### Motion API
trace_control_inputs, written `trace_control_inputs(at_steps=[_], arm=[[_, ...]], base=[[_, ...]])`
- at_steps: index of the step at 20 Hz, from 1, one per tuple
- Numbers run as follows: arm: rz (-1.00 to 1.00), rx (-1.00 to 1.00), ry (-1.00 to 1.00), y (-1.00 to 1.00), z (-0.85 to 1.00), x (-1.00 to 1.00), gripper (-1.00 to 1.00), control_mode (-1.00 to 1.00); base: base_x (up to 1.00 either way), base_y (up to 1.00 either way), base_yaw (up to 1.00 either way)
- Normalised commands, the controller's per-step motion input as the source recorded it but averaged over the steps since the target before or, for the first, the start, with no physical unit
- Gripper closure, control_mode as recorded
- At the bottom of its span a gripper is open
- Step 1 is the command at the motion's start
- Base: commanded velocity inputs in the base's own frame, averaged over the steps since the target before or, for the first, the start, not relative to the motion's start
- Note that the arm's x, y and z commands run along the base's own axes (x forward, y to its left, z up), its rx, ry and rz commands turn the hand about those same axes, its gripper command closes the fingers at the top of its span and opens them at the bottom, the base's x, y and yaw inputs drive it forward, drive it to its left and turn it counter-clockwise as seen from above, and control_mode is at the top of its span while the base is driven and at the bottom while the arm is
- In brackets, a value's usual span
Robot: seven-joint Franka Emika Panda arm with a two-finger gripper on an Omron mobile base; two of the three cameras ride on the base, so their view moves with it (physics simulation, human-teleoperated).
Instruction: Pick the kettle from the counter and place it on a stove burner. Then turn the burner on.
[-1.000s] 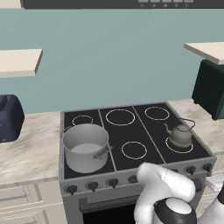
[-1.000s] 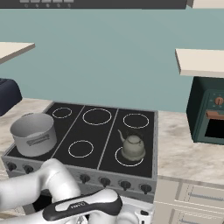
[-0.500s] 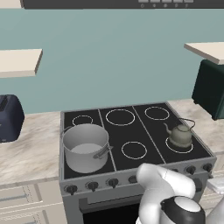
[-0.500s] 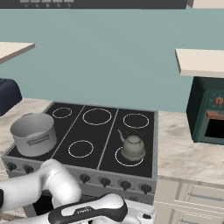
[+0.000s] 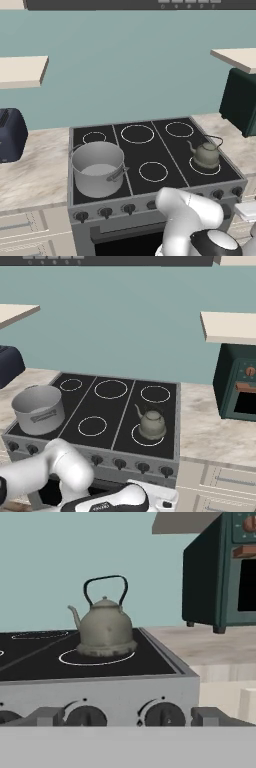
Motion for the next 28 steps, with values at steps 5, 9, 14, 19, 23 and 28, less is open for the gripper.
trace_control_inputs(at_steps=[5,9,14,19,23,28], arm=[[0.0,-0.03,-0.15,0.0,-0.07,0.17,-1.0,-1.0],[0.0,-0.02,-0.1,0.0,-0.11,0.13,-1.0,-1.0],[0.0,0.0,-0.04,-0.22,-0.08,0.1,-1.0,-1.0],[0.0,0.0,-0.04,-0.37,-0.12,0.13,-1.0,-1.0],[0.0,0.0,0.0,-0.05,-0.11,0.21,-1.0,-1.0],[0.0,-0.03,0.0,0.0,-0.27,0.17,-1.0,-1.0]], base=[[0.0,0.0,0.0],[0.0,0.0,0.0],[0.0,0.0,0.0],[0.0,0.0,0.0],[0.0,0.0,0.0],[0.0,0.0,0.0]])
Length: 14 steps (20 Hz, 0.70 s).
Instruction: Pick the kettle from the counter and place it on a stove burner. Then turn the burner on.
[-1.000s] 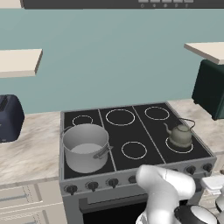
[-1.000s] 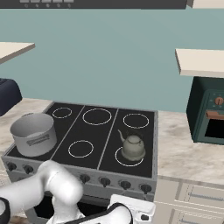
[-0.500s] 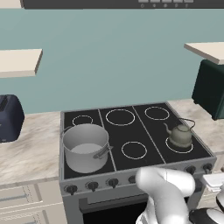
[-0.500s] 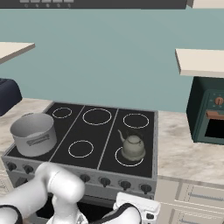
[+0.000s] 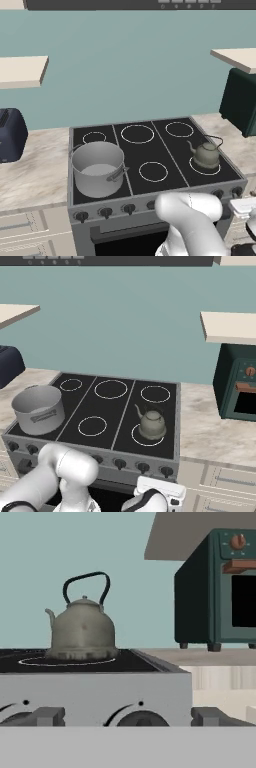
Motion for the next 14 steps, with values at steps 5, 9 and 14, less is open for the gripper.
trace_control_inputs(at_steps=[5,9,14], arm=[[0.0,-0.04,0.0,0.0,-0.26,0.21,-1.0,-1.0],[0.0,0.0,0.0,-0.08,-0.15,0.24,-1.0,-1.0],[0.0,0.0,0.0,-0.2,-0.1,0.09,-1.0,-1.0]], base=[[0.0,0.0,0.0],[0.0,0.0,0.0],[0.0,0.0,0.0]])
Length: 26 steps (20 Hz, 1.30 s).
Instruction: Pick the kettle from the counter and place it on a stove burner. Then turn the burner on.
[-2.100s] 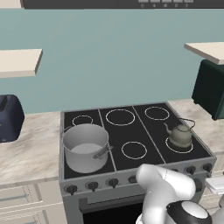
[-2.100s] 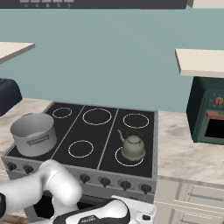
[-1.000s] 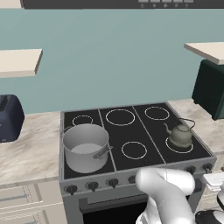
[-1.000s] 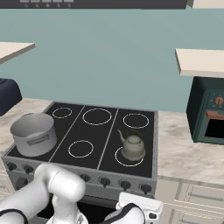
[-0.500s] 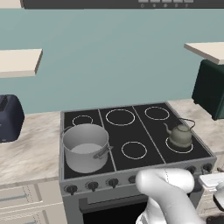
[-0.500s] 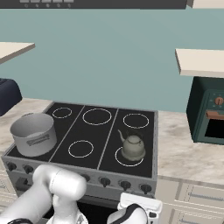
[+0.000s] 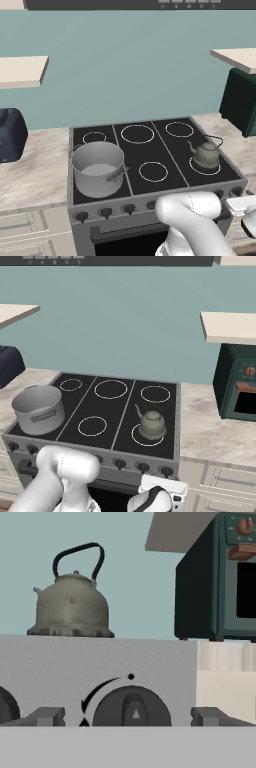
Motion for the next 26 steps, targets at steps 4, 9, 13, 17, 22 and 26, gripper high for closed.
trace_control_inputs(at_steps=[4,9,13,17,22,26], arm=[[0.01,0.0,0.0,-0.26,-0.08,0.02,-1.0,-1.0],[0.0,0.0,-0.02,-0.03,-0.1,0.15,-1.0,-1.0],[0.0,0.0,-0.01,0.0,-0.04,0.09,-1.0,-1.0],[0.0,0.0,-0.01,0.01,0.0,0.0,-1.0,-1.0],[0.0,0.0,-0.12,0.06,0.04,-0.01,-1.0,-1.0],[0.0,0.0,-0.12,0.0,0.03,-0.06,-1.0,-1.0]], base=[[0.0,0.0,0.0],[0.0,0.0,0.0],[0.0,0.0,0.0],[0.0,0.0,0.0],[0.0,0.0,0.0],[0.0,0.0,0.0]])
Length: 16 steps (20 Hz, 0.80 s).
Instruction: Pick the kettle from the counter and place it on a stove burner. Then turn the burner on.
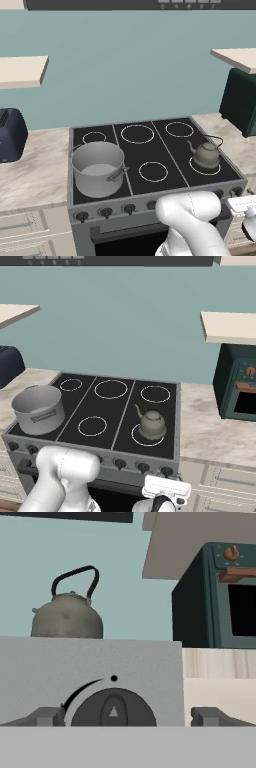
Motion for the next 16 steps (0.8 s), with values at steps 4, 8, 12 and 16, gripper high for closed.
trace_control_inputs(at_steps=[4,8,12,16], arm=[[0.0,0.0,-0.05,0.0,0.03,-0.01,-1.0,-1.0],[0.0,0.0,0.0,0.0,0.0,0.0,-1.0,-1.0],[0.0,0.0,0.0,0.0,0.0,0.0,-1.0,-1.0],[0.0,0.0,0.0,0.01,0.0,0.0,-1.0,-1.0]], base=[[0.0,0.0,0.0],[0.0,0.0,0.0],[0.0,0.0,0.0],[0.0,0.0,0.0]])
